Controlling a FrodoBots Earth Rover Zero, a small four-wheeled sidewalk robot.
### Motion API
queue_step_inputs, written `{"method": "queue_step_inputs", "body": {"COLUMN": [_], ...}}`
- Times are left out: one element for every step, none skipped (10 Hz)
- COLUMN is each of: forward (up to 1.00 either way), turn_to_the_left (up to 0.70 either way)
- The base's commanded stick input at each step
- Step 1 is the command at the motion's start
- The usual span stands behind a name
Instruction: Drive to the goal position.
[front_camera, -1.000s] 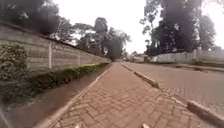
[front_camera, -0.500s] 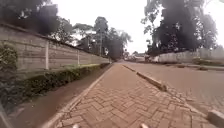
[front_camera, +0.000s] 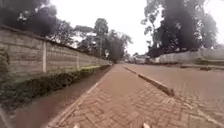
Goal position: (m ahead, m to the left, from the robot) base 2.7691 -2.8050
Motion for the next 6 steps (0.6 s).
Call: {"method": "queue_step_inputs", "body": {"forward": [0.7, 0.7, 0.7, 0.7, 0.7, 0.7], "turn_to_the_left": [0.0, 0.0, 0.0, 0.0, 0.0, 0.0]}}
